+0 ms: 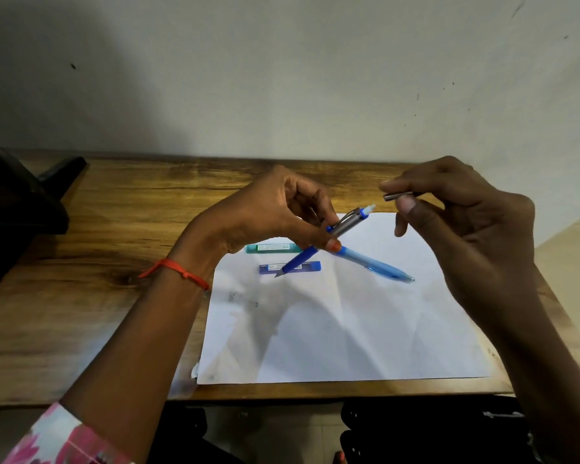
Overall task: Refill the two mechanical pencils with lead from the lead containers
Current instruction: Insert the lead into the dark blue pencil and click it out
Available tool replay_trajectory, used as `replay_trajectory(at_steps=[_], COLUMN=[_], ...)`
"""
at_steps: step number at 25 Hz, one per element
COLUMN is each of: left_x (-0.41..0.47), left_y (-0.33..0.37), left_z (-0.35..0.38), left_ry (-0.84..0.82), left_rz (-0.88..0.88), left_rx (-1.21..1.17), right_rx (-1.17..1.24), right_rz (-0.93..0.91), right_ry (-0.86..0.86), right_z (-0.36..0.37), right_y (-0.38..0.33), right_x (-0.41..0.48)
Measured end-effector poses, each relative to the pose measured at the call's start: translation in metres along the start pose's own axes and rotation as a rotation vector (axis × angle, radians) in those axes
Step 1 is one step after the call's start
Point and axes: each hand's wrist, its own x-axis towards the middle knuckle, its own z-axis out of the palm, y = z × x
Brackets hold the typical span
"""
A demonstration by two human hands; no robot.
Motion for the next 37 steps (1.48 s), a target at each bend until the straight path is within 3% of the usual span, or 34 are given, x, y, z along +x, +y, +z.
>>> replay_trajectory(at_steps=[5, 15, 20, 26, 30, 37], left_x=[-0.0011, -0.0015, -0.0020, -0.0023, -0.0032, -0.0040], left_y=[-0.0002, 0.0012, 0.0013, 0.0023, 0.0021, 0.0002], left_z=[-0.0006, -0.0010, -0.0008, -0.0010, 0.0000, -0.0013], left_ry=[-0.009, -0.008, 0.005, 0.001, 0.003, 0.005], left_rz=[-0.005, -0.010, -0.009, -0.015, -0.008, -0.024], left_rx=[0.012, 0.011, 0.002, 0.022, 0.010, 0.006], right_rx=[-0.108, 0.155, 0.148, 0.068, 0.229, 0.106], right_rz=[-0.053, 0.119, 0.125, 0.054, 0.218, 0.098], right_ry=[-0.016, 0.068, 0.086, -0.034, 0.015, 0.033], right_z=[0.0036, 0.0038, 0.0040, 0.0018, 0.0011, 0.0018], right_y=[0.0041, 0.0015, 0.0024, 0.0048, -0.0007, -0.0008], right_x=[-0.0022, -0.0017, -0.0021, -0.0011, -0.0017, -0.0030])
